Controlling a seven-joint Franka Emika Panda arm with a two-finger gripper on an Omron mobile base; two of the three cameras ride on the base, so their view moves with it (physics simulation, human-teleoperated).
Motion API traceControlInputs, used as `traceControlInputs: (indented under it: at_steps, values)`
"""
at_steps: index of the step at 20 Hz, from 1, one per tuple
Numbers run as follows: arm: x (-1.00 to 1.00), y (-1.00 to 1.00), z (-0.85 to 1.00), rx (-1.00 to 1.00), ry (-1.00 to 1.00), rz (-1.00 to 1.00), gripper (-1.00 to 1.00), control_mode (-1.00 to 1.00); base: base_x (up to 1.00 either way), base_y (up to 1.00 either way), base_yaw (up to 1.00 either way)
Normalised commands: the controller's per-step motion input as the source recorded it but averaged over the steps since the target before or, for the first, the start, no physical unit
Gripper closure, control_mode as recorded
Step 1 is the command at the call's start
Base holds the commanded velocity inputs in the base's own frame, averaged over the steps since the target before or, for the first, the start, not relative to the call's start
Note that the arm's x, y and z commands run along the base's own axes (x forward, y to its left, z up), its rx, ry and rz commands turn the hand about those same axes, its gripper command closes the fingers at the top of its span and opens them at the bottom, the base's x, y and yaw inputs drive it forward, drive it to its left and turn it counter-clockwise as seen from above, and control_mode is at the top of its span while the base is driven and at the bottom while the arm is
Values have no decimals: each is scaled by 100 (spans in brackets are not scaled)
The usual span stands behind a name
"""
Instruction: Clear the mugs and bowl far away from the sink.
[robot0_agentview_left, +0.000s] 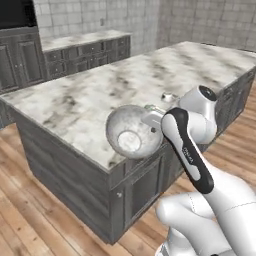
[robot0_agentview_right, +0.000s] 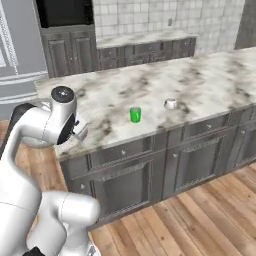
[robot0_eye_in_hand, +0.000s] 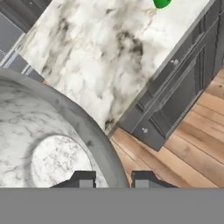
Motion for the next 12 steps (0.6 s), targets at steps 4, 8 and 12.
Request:
traceControlInputs:
  at_steps: [4, 8, 12]
  values:
    - [0, 0, 0, 0, 0, 0, 100, 100, 100, -6, 67]
    - [0, 0, 0, 0, 0, 0, 100, 100, 97, -51, 54]
    - [0, 0, 0, 0, 0, 0, 100, 100, 34, -67, 40]
